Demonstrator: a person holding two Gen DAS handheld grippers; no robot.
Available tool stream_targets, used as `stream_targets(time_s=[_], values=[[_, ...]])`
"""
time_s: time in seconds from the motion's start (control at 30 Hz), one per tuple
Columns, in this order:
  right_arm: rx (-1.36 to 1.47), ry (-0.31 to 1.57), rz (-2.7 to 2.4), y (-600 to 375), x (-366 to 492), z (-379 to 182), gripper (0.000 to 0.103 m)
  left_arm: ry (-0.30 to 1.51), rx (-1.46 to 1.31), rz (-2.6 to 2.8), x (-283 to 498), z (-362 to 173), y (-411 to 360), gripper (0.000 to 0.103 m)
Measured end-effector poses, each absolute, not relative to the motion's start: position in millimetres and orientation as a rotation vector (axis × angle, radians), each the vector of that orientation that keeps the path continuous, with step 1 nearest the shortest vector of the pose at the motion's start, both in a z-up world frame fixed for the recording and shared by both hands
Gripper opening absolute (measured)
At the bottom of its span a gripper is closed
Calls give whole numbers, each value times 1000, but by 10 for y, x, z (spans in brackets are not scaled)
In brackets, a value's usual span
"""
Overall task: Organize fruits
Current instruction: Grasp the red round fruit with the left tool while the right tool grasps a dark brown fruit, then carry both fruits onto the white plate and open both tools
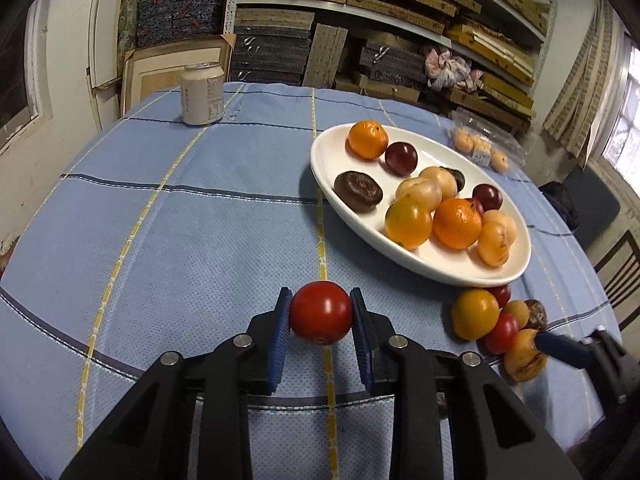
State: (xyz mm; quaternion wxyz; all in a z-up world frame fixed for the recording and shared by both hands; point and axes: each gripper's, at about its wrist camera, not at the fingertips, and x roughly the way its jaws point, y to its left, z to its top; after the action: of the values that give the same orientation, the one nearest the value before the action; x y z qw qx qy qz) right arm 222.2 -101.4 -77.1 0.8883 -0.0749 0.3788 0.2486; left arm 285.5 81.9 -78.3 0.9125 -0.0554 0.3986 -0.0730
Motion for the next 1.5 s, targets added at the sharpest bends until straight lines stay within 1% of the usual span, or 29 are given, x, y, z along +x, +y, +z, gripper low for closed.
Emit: stream_targets(time_s=[0.13, 0.2, 0.23, 0.27, 0.33, 0.4, 0.47, 0.53, 0.57, 0.87, 1.13, 1.3, 1.37, 1.5], values=[[-196, 811, 485, -853, 2333, -858, 93, 817, -130, -162, 2833, -755, 830, 29], [-222, 826, 490, -769, 2365, -885, 81, 814, -131, -164, 2825, -745, 832, 29], [-227, 841, 493, -743, 2392, -911, 71, 813, -130, -166, 2817, -739, 825, 29], [-231, 860, 497, -719, 2407, -954, 65, 811, -128, -167, 2812, -735, 818, 29], [-237, 859, 512, -694, 2394, -962, 62, 804, -123, -163, 2800, -723, 809, 29], [-248, 866, 503, -668, 2407, -983, 62, 801, -120, -161, 2802, -716, 809, 29], [-230, 891, 507, -674, 2461, -1016, 59, 793, -102, -147, 2790, -711, 790, 29], [-226, 893, 500, -677, 2482, -1011, 51, 789, -89, -139, 2784, -713, 776, 29], [-219, 893, 511, -684, 2486, -1010, 44, 788, -83, -133, 2779, -715, 766, 29], [-157, 867, 530, -830, 2428, -914, 43, 724, -4, -50, 2711, -659, 735, 29], [-45, 772, 526, -1246, 2315, -545, 43, 706, -2, -61, 2715, -559, 683, 29], [9, 724, 417, -1713, 2664, -256, 43, 710, -2, -118, 3002, -347, 505, 29], [32, 719, 378, -1870, 2872, -188, 43, 704, 8, -139, 3206, -249, 370, 29], [90, 733, 342, -2083, 3330, -155, 43, 712, 5, -152, 3607, -216, 185, 29]])
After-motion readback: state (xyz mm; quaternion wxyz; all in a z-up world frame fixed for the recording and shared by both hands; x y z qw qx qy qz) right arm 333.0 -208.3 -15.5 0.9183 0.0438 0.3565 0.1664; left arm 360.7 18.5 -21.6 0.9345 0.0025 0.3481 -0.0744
